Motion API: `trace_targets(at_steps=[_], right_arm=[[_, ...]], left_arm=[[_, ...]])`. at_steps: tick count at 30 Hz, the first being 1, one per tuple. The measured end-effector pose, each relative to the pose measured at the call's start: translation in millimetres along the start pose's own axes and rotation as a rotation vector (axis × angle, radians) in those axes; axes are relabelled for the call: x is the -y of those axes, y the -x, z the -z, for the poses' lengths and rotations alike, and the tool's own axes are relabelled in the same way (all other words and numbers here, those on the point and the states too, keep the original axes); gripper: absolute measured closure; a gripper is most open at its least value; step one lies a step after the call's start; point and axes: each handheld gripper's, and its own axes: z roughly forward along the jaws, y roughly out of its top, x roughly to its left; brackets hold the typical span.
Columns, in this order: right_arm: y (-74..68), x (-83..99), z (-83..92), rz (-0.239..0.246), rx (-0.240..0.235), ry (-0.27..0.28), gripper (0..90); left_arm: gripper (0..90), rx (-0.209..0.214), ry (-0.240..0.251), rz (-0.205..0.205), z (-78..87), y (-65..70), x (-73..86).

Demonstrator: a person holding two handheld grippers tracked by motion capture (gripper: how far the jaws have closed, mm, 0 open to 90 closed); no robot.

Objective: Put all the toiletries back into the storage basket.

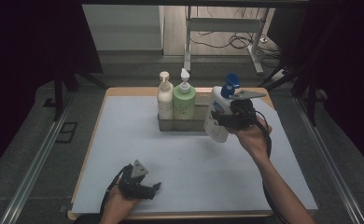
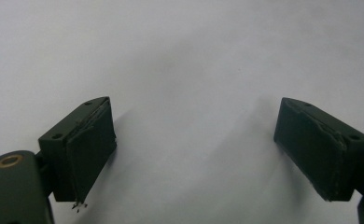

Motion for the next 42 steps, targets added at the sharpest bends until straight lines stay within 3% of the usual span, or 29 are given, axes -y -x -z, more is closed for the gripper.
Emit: trace_targets(at_steps=[42], right_arm=[[21.2,-43.7,-60.8,-0.066,0.105,0.004,40.5]], left_arm=[[12.3,0.0,-0.002,-0.001,0.1,-0.1,0.0]])
